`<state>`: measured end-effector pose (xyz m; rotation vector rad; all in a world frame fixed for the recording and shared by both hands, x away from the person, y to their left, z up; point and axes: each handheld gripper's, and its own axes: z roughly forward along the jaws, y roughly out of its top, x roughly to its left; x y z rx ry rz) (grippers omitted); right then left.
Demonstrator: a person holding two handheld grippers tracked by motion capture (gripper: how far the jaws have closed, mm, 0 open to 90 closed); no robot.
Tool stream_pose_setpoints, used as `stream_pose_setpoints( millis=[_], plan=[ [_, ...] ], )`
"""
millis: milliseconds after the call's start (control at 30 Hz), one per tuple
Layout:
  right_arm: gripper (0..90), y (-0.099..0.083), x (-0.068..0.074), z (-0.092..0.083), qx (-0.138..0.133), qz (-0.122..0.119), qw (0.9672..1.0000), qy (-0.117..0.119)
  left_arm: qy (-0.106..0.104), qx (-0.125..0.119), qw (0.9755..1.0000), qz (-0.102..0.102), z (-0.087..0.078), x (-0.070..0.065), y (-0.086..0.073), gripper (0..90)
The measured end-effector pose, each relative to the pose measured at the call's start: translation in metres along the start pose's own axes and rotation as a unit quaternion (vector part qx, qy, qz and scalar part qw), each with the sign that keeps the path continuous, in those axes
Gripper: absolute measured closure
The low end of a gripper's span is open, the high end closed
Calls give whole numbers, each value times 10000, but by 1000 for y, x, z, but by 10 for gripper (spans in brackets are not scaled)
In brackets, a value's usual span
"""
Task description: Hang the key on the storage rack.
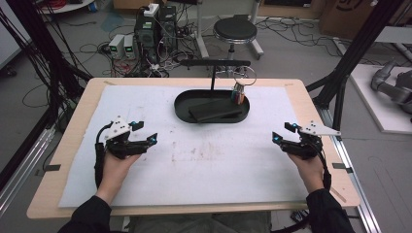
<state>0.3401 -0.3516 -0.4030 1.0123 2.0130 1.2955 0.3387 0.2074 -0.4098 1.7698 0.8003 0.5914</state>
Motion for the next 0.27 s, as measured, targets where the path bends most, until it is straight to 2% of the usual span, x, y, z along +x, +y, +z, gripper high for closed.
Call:
stream_pose_setpoints(
  millis=[67, 267],
  plan=[
    [336, -1, 0, -1, 21, 20, 10000, -2, -1, 34, 10000, 57, 2, 0, 0, 283],
    [312, -4, -3, -2, 83, 89, 9999, -42, 93, 46, 9999, 20, 5, 3, 0, 283]
  ],
)
